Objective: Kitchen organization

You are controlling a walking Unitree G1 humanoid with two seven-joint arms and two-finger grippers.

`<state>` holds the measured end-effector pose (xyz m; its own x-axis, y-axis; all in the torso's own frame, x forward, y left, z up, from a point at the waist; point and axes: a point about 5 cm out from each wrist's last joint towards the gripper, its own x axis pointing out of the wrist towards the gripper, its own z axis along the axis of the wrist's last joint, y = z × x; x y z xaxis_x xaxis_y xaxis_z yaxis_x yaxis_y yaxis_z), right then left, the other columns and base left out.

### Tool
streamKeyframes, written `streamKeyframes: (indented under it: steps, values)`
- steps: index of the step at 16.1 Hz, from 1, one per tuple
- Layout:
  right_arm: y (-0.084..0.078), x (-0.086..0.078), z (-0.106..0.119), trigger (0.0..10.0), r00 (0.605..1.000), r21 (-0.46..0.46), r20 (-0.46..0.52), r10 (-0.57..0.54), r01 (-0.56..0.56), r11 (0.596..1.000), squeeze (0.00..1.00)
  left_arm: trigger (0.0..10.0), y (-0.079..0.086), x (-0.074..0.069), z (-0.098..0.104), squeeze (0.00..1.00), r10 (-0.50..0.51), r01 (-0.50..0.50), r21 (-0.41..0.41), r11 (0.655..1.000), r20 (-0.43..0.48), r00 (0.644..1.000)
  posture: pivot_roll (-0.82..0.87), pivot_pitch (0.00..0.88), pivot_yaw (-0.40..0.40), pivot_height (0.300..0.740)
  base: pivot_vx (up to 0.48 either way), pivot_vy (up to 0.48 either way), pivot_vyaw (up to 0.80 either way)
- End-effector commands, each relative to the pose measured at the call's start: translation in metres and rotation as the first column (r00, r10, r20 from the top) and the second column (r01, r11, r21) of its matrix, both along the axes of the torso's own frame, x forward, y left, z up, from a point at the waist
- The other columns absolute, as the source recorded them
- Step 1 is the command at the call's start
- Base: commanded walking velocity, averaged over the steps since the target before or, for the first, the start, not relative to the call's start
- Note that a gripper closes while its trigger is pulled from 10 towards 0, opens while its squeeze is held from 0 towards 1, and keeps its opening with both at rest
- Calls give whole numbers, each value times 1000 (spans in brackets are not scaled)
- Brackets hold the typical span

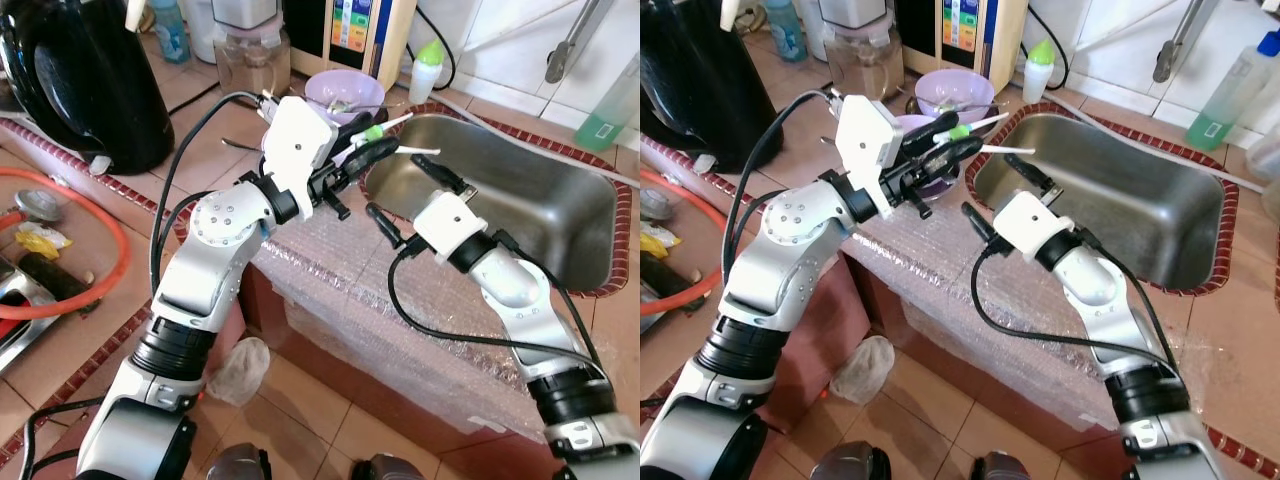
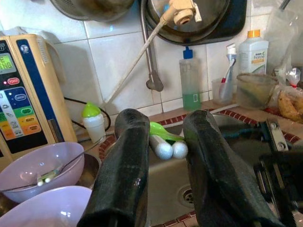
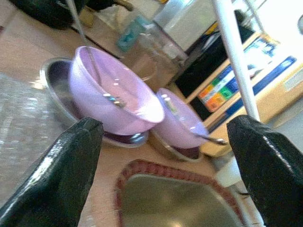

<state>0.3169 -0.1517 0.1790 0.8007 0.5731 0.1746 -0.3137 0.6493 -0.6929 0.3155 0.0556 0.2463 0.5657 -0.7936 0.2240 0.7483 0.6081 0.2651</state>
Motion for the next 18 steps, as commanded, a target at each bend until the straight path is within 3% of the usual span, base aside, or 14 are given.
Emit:
streamKeyframes:
  steps: [1, 2, 3, 4, 5, 6, 7, 8, 9, 12, 14, 18]
  values:
    - [-4, 5, 9, 10000, 998, -12, 63, -30, 31, 999, 0, 314, -4, -3, -2, 0, -33, 33, 45, 998, 2, 999, 1, 0, 6, 740, 0, 0, 0]
    - [-6, 6, 10, 10000, 996, -15, 78, -48, 49, 999, 0, 353, -4, -3, -2, 0, -32, 32, 44, 999, -3, 999, 1, 0, 6, 740, 0, 0, 0]
    - [-8, 7, 9, 8314, 995, -15, 83, -60, 62, 998, 0, 431, -5, -3, -3, 0, -31, 31, 45, 999, -7, 999, 1, 0, 6, 740, 0, 0, 0]
    - [-8, 8, 9, 6353, 995, -8, 86, -55, 55, 998, 0, 1216, -5, -3, -5, 0, -19, 20, 53, 998, -12, 1000, 5, 0, 7, 740, 0, 0, 0]
    - [-7, 8, 9, 4902, 995, -11, 90, -48, 49, 999, 0, 1176, -4, -2, -7, 0, -18, 19, 59, 998, -17, 1000, 5, 0, 7, 740, 0, 0, 0]
    - [-6, 7, 6, 941, 997, -5, 73, -29, 29, 1000, 0, 1294, -2, 1, -9, 0, 3, -1, 60, 998, -26, 1000, 3, 0, 8, 740, 0, 0, 0]
    - [-5, 4, -1, 10000, 1000, -3, 28, 3, -3, 1000, 0, 1098, 0, 4, -9, 0, 35, -34, 60, 998, -12, 999, 3, 0, 8, 740, 0, 0, 0]
    - [-6, 1, -7, 10000, 1000, -7, -3, 20, -20, 1000, 0, 1020, 2, 7, -8, 0, 62, -62, 43, 997, -3, 998, 2, 0, 7, 740, 0, 0, 0]
    - [-10, -6, -18, 10000, 999, -15, -35, 9, -9, 1000, 0, 157, 4, 11, -5, 0, 107, -107, 24, 994, 1, 994, 2, 0, 4, 740, 0, 0, 0]
    - [-19, -20, -29, 10000, 999, -36, -22, -45, 44, 998, 0, 549, 5, 13, -7, 0, 139, -139, 15, 990, -8, 990, 0, 0, 1, 740, 0, 0, 0]
    - [-27, -23, -25, 10000, 991, -41, 48, -122, 124, 991, 0, 1098, 1, 12, -11, 0, 111, -111, 29, 993, -16, 994, -12, 0, 5, 740, 0, 0, 0]
    - [-21, -6, -6, 10000, 974, -22, 151, -169, 174, 984, 0, 2078, -12, 5, -18, 0, 22, -20, 90, 996, -25, 999, -21, 0, 13, 740, 0, 0, 0]
